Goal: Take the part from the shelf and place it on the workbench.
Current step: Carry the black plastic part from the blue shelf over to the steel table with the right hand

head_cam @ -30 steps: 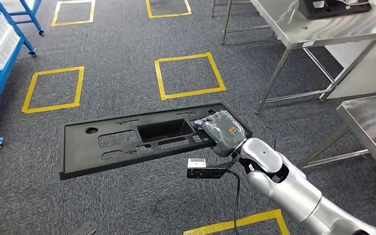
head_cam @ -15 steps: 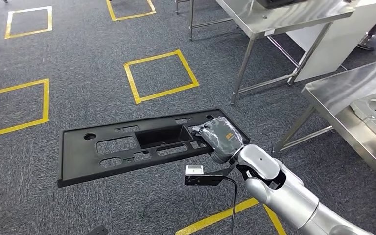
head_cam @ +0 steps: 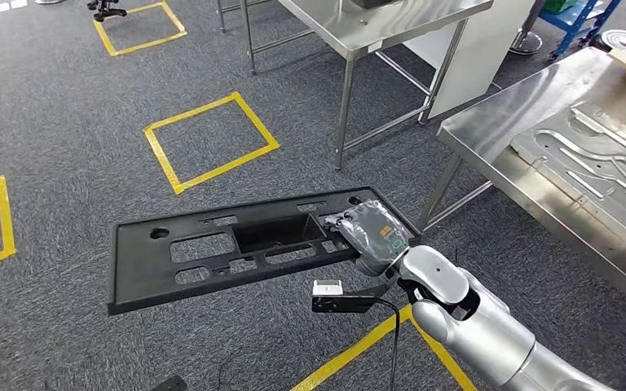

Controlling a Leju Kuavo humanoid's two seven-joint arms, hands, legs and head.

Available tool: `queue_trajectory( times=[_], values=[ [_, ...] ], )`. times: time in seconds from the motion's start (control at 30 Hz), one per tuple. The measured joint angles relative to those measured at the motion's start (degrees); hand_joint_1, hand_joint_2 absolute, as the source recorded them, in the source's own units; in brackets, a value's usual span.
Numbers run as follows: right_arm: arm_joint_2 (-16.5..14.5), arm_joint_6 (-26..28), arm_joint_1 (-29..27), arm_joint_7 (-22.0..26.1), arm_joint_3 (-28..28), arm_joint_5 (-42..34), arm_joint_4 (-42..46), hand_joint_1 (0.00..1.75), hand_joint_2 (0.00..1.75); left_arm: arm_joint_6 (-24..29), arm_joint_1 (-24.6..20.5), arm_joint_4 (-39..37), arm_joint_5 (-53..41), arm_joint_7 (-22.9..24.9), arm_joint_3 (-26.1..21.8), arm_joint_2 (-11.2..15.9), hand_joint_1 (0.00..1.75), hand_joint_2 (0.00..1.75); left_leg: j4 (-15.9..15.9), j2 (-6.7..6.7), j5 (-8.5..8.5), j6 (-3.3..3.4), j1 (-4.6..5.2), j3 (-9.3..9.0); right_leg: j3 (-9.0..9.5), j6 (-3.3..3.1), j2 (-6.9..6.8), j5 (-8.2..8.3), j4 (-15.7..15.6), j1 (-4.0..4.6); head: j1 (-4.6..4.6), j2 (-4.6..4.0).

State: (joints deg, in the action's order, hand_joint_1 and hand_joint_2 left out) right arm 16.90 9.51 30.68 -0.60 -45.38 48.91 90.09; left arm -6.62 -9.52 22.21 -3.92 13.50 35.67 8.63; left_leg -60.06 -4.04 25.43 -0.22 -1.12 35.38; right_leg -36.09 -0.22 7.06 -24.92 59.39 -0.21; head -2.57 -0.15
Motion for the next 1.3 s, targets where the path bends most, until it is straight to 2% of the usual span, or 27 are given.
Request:
queue_trajectory(
  times=[0.03, 0.1, 0.17, 0.2, 0.23, 0.27, 0.33, 0.37, 0.43, 0.47, 0.53, 0.6, 0.67, 0.7, 0.73, 0.77, 0.8, 0.83, 0.9, 0.97, 1.03, 1.07, 1.13, 1.17, 1.23, 1.27, 1.3],
  values=[
    [0.0, 0.0, -0.1, 0.0, 0.1, 0.1, 0.0, 1.75, 1.75, -0.2, -0.1, 0.0, -0.5, 0.0, 0.0, -0.2, 0.00, 1.75, 0.3, 0.64, -0.13, 0.39, -0.03, -0.17, -0.09, 0.25, -0.21, -0.08, 0.1, -0.01, 0.01, 0.00],
    [0.0, 0.0, -0.1, 0.1, 0.2, 0.1, 0.0, 1.75, 1.75, -0.6, -0.4, -0.1, -1.0, -0.2, 0.0, -0.4, 0.00, 1.75, 1.0, 1.96, -0.44, 1.14, -0.16, -0.57, -1.20, 0.82, -2.91, -1.60, 2.4, 0.09, 0.01, 0.00],
    [-0.2, 0.0, 0.0, 0.1, 0.2, 0.1, 0.0, 1.75, 1.75, -0.7, -0.5, -0.3, -1.3, -0.3, 0.0, -0.5, 0.00, 1.75, 1.2, 3.23, -0.48, 1.52, -0.08, -0.74, -4.31, 1.34, -6.04, -4.78, 8.7, -0.09, 0.02, 0.00],
    [-0.3, 0.0, -0.1, 0.1, 0.2, 0.1, 0.0, 1.75, 1.75, -0.7, -0.5, -0.4, -1.5, -0.3, 0.0, -0.5, 0.00, 1.75, 1.3, 3.95, -0.41, 1.59, -0.04, -0.75, -6.14, 1.57, -6.56, -6.10, 12.2, -0.27, 0.01, 0.00],
    [-0.5, 0.0, -0.2, 0.1, 0.2, 0.1, 0.0, 1.75, 1.75, -0.7, -0.5, -0.5, -1.7, -0.3, 0.0, -0.5, 0.00, 1.75, 1.3, 4.66, -0.32, 1.59, -0.03, -0.77, -7.40, 1.74, -6.76, -6.53, 14.4, -0.43, 0.01, 0.00],
    [-0.6, 0.0, -0.3, 0.1, 0.2, 0.1, -0.1, 1.75, 1.75, -0.8, -0.5, -0.6, -2.1, -0.3, 0.0, -0.6, 0.00, 1.75, 1.2, 5.38, -0.21, 1.55, -0.02, -0.83, -7.76, 1.84, -6.91, -5.98, 14.9, -0.56, 0.01, 0.00],
    [-0.6, 0.0, -0.3, 0.2, 0.2, 0.1, -0.1, 1.75, 1.75, -1.2, -0.6, -0.6, -2.8, -0.3, 0.0, -0.6, 0.00, 1.75, 1.2, 6.64, 0.03, 1.33, -0.02, -1.12, -5.02, 1.73, -8.06, -2.39, 9.3, -0.57, 0.01, 0.00],
    [-0.6, 0.0, -0.1, 0.2, 0.2, 0.1, -0.1, 1.75, 1.75, -1.4, -0.6, -0.6, -3.0, -0.4, 0.0, -0.7, 0.00, 1.75, 1.2, 7.22, 0.21, 1.13, 0.10, -1.33, -2.92, 1.48, -9.79, -0.85, 5.3, -0.24, 0.02, 0.00],
    [-0.6, 0.0, 0.2, 0.3, 0.2, 0.2, -0.1, 1.75, 1.75, -1.6, -0.7, -0.6, -3.6, -0.6, 0.0, -0.7, 0.00, 1.75, 1.2, 8.36, 0.58, 0.62, 0.38, -1.69, -0.29, 0.77, -12.18, 0.57, -0.1, 0.47, 0.01, 0.00],
    [-0.6, 0.0, 0.4, 0.3, 0.2, 0.2, -0.1, 1.75, 1.75, -1.7, -0.7, -0.7, -3.9, -0.7, 0.0, -0.7, 0.00, 1.75, 1.3, 8.99, 0.76, 0.32, 0.51, -1.88, -0.03, 0.46, -12.45, 0.41, -0.8, 0.77, 0.00, 0.00],
    [-0.6, 0.0, 0.4, 0.3, 0.3, 0.2, -0.1, 1.75, 1.75, -2.0, -0.9, -0.6, -4.7, -0.8, -0.1, -0.6, 0.00, 1.75, 1.3, 9.96, 1.18, -0.30, 0.50, -2.37, 0.09, -0.11, -10.84, 0.52, -1.1, 0.65, 0.01, 0.00],
    [-0.4, 0.0, 0.4, 0.4, 0.3, 0.3, -0.1, 1.75, 1.75, -2.4, -1.0, -0.6, -5.2, -0.8, -0.2, -0.6, 0.00, 1.75, -0.7, 8.26, 2.78, -0.86, 0.34, -1.95, 0.58, -0.86, -9.50, 0.72, -1.5, 0.26, 0.01, 0.00],
    [0.1, -0.1, 0.5, 0.4, 0.3, 0.3, -0.1, 1.75, 1.75, -2.5, -0.9, -0.6, -5.5, -0.8, -0.4, -0.5, 0.00, 1.75, -7.0, 5.41, 6.17, -1.12, 0.23, 0.93, 0.89, -1.46, -8.25, 0.75, -1.7, 0.10, 0.00, 0.00],
    [0.2, -0.1, 0.5, 0.4, 0.3, 0.3, -0.1, 1.75, 1.75, -2.6, -0.8, -0.6, -5.6, -0.8, -0.4, -0.5, 0.00, 1.75, -10.8, 4.78, 7.75, -1.16, 0.23, 2.91, 0.91, -1.61, -7.51, 0.73, -1.7, 0.15, 0.00, 0.00],
    [0.3, -0.1, 0.4, 0.4, 0.3, 0.3, -0.1, 1.75, 1.75, -2.6, -0.6, -0.6, -5.6, -0.8, -0.5, -0.5, 0.00, 1.75, -13.7, 4.48, 8.48, -1.20, 0.24, 4.55, 0.92, -1.66, -6.67, 0.69, -1.6, 0.20, 0.00, 0.00],
    [0.3, -0.1, 0.2, 0.4, 0.3, 0.3, -0.1, 1.75, 1.75, -2.6, -0.5, -0.6, -5.7, -0.8, -0.6, -0.5, 0.00, 1.75, -14.6, 4.36, 8.08, -1.20, 0.24, 5.37, 0.93, -1.67, -5.81, 0.65, -1.5, 0.23, -0.01, 0.00],
    [0.4, -0.1, 0.2, 0.4, 0.3, 0.3, -0.1, 1.75, 1.75, -2.6, -0.5, -0.6, -5.7, -0.8, -0.7, -0.5, 0.00, 1.75, -13.4, 4.20, 6.55, -1.13, 0.23, 5.14, 0.94, -1.60, -4.92, 0.58, -1.4, 0.22, -0.01, 0.00],
    [0.4, -0.1, 0.1, 0.4, 0.3, 0.3, -0.1, 1.75, 1.75, -2.6, -0.5, -0.6, -5.7, -0.8, -0.8, -0.5, 0.00, 1.75, -10.2, 3.78, 4.28, -1.02, 0.21, 3.98, 0.95, -1.48, -4.08, 0.47, -1.1, 0.17, -0.01, 0.00],
    [0.4, -0.1, 0.2, 0.4, 0.3, 0.3, -0.1, 1.75, 1.75, -2.5, -0.6, -0.6, -5.7, -0.8, -1.0, -0.5, 0.00, 1.75, -3.0, 1.55, 0.77, -0.66, 0.08, 1.02, 0.78, -1.04, -2.59, 0.11, -0.5, 0.11, 0.00, 0.00],
    [0.4, -0.1, 0.1, 0.4, 0.3, 0.3, -0.1, 1.75, 1.75, -2.5, -0.6, -0.6, -5.7, -0.8, -1.1, -0.4, 0.00, 1.75, 0.0, 0.42, -0.02, -0.24, 0.10, -0.29, 0.44, -0.45, -1.42, -0.04, -0.2, 0.02, 0.01, 0.00],
    [0.4, -0.1, 0.1, 0.4, 0.3, 0.3, -0.1, 1.75, 1.75, -2.5, -0.8, -0.5, -5.7, -0.8, -1.2, -0.4, 0.00, 1.75, 0.4, 1.54, -0.18, 0.36, 0.19, -0.49, 0.20, 0.20, -0.59, 0.07, -0.3, -0.09, 0.00, 0.00],
    [0.4, -0.1, 0.1, 0.4, 0.3, 0.3, -0.1, 1.75, 1.75, -2.5, -0.9, -0.4, -5.7, -0.8, -1.2, -0.5, 0.00, 1.75, 0.7, 2.08, -0.34, 0.72, 0.16, -0.65, 0.04, 0.51, -1.15, -0.15, 0.0, -0.06, 0.01, 0.00],
    [0.4, 0.0, 0.2, 0.4, 0.3, 0.3, -0.1, 1.75, 1.75, -2.5, -0.9, -0.4, -5.7, -0.8, -1.2, -0.5, 0.00, 1.75, 1.3, 3.26, -0.60, 1.43, -0.01, -0.98, -1.59, 1.05, -3.83, -2.22, 3.3, -0.02, 0.01, 0.00],
    [0.3, 0.0, 0.2, 0.4, 0.3, 0.3, -0.1, 1.75, 1.75, -2.5, -0.9, -0.4, -5.7, -0.8, -1.2, -0.5, 0.00, 1.75, 1.4, 3.84, -0.57, 1.64, 0.01, -1.05, -3.21, 1.29, -5.38, -3.92, 6.7, -0.12, 0.01, 0.00],
    [0.0, -0.1, 0.1, 0.4, 0.4, 0.3, -0.1, 1.75, 1.75, -2.5, -0.8, -0.4, -5.7, -0.8, -1.2, -0.5, 0.00, 1.75, 1.4, 5.05, -0.39, 1.80, 0.04, -1.08, -6.82, 1.72, -6.58, -6.50, 13.6, -0.49, 0.01, 0.00],
    [-0.1, -0.1, 0.0, 0.4, 0.4, 0.3, -0.1, 1.75, 1.75, -2.5, -0.8, -0.4, -5.7, -0.8, -1.2, -0.5, 0.00, 1.75, 1.4, 5.69, -0.27, 1.79, 0.03, -1.14, -7.73, 1.87, -6.81, -6.47, 15.1, -0.66, 0.01, 0.00],
    [-0.1, -0.1, -0.1, 0.4, 0.4, 0.3, -0.1, 1.75, 1.75, -2.6, -0.7, -0.4, -5.7, -0.8, -1.2, -0.5, 0.00, 1.75, 1.4, 6.29, -0.14, 1.71, 0.03, -1.26, -7.55, 1.96, -7.06, -5.39, 14.4, -0.79, 0.01, 0.00]
  ],
)
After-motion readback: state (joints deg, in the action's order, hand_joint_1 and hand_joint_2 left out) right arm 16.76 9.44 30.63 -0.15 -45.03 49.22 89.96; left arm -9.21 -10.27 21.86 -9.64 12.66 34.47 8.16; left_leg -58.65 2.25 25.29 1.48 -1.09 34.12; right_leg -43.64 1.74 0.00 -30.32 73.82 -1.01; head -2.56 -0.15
